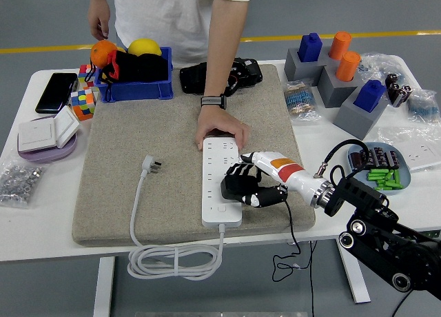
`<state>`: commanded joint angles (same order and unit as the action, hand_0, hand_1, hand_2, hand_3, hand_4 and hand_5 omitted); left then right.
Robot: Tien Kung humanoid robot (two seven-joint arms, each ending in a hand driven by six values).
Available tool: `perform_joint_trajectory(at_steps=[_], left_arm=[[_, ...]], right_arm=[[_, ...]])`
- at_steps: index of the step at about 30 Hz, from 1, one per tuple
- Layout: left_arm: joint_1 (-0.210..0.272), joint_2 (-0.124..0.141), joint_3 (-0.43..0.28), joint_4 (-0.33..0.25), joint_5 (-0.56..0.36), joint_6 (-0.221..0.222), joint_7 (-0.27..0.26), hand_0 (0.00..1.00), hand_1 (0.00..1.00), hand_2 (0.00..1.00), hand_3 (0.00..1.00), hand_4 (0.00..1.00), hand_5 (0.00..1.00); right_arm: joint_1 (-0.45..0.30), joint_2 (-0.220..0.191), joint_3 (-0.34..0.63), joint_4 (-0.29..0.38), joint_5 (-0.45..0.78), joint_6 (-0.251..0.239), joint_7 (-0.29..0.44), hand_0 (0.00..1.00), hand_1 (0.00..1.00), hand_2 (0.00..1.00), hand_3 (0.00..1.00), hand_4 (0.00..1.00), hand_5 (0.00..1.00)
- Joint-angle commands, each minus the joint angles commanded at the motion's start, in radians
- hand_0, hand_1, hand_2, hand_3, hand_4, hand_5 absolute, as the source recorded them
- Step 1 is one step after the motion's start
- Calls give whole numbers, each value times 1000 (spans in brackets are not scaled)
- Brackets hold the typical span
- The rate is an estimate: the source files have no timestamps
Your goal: Press the white button,pick up the black plug,place it near the board,insert it into the board
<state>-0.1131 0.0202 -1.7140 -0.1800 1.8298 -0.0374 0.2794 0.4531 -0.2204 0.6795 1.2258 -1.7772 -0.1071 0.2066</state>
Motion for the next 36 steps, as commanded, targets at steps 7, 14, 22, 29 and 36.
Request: perform_joint_trajectory(at_steps=[7,14,22,29,36], left_arm=[[-3,1,1,0,0,0,0,474,499,500,585,565,269],[-2,1,-2,0,3,-1,0,474,498,500,585,564,269],[-2,0,-1,0,2,0,0,474,497,500,585,564,269],[-4,0,3,0,-3,0,-1,474,498,500,585,563,265],[-5,1,-1,0,2,-1,0,474,498,499,585,563,265]], right_arm=[[24,3,-21,-4,-6,-1,-5,332,254,281,486,739,2],[40,4,-48,-8,-12,0,-10,332,254,281,487,739,2],[44,6,-54,-14,-14,-1,-7,332,253,281,487,742,2],[48,7,-69,-28,-12,-3,-3,331,253,280,487,740,2],[57,10,-92,-52,-1,-8,5,331,253,280,488,741,2]])
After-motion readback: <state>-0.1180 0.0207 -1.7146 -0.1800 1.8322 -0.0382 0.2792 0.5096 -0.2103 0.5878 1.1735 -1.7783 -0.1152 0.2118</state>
